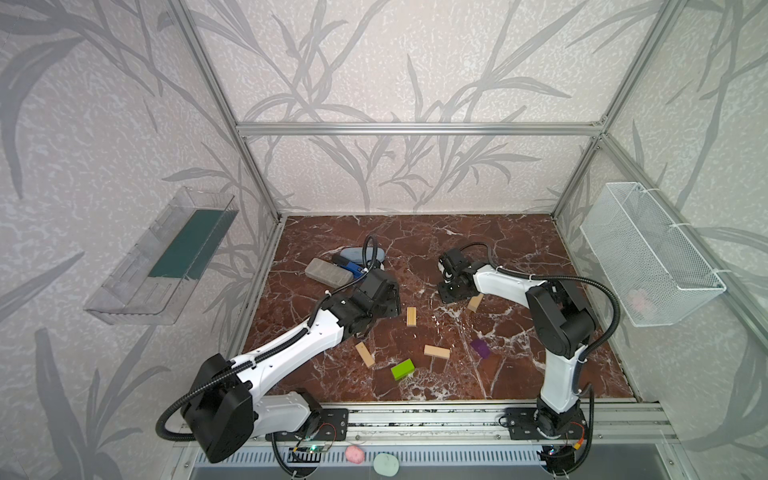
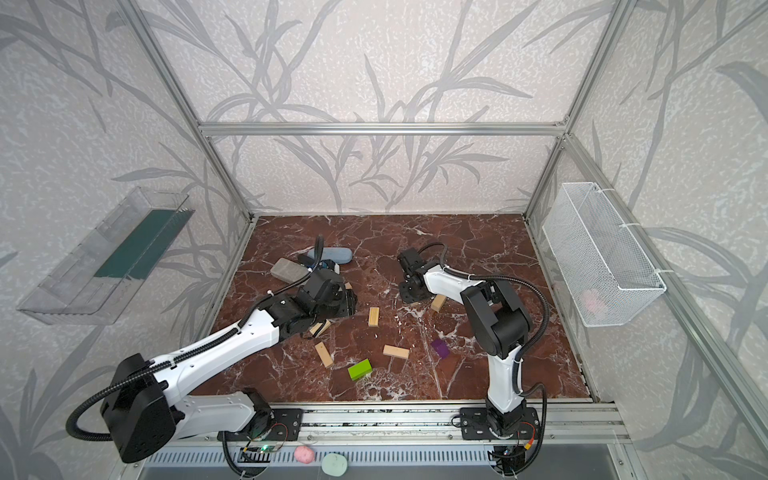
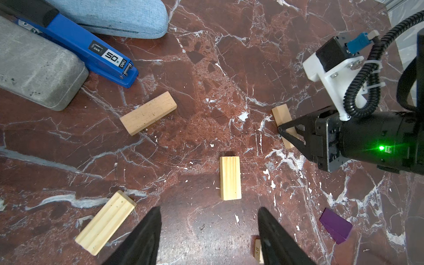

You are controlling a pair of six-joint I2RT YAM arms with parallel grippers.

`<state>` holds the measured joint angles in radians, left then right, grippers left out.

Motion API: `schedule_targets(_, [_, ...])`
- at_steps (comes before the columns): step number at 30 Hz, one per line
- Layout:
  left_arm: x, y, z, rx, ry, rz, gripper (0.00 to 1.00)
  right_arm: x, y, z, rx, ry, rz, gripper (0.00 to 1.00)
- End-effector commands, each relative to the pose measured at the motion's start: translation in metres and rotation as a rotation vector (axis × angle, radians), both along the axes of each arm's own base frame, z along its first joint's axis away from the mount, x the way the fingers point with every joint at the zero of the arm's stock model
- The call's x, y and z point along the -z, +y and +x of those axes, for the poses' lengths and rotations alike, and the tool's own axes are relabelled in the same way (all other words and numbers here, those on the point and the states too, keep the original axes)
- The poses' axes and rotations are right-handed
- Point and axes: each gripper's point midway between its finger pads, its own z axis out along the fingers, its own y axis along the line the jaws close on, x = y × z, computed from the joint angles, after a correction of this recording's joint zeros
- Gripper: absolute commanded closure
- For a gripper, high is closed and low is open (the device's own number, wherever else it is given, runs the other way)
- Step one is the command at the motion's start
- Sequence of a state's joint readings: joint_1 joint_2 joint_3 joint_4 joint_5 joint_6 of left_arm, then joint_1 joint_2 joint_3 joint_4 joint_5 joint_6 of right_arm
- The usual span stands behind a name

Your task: Build the wood block tower

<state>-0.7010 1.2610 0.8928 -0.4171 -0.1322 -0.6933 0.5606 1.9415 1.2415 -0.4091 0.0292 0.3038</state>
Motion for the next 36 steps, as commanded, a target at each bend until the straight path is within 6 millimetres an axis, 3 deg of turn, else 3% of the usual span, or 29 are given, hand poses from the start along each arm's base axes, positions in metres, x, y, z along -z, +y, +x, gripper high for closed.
schedule_targets(1, [0.004, 0.005, -0.002, -0.021, 0.005, -0.003, 0.35, 0.002, -0.004, -0.025, 0.072, 0.044, -0.007, 0.74])
schedule_targets(15, [0.006, 0.02, -0.009, -0.047, -0.006, -0.008, 0.34, 0.003, 0.028, -0.074, 0.234, 0.087, 0.098, 0.74])
schedule_targets(28, [0.005, 0.031, -0.013, -0.071, -0.021, -0.019, 0.34, 0.005, 0.053, -0.089, 0.247, 0.071, 0.069, 0.7])
schedule_targets(36, [0.006, 0.031, -0.014, -0.069, -0.016, -0.027, 0.34, 0.005, 0.07, -0.084, 0.224, 0.077, 0.097, 0.63])
